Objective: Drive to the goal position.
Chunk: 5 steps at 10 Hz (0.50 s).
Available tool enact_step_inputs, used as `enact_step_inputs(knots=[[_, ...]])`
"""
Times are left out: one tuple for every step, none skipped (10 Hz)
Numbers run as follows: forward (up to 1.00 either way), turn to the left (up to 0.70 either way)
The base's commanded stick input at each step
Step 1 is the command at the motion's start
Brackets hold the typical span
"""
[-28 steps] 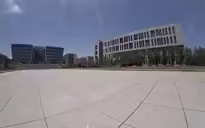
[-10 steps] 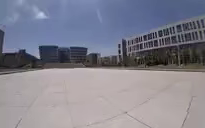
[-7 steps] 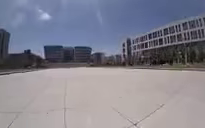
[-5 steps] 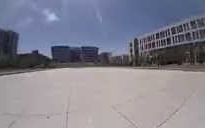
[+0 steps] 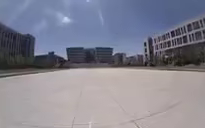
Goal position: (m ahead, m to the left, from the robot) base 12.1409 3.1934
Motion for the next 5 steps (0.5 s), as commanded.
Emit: enact_step_inputs(knots=[[1.0, 0.0], [1.0, 0.0], [1.0, 0.0], [1.0, 0.0], [1.0, 0.0]])
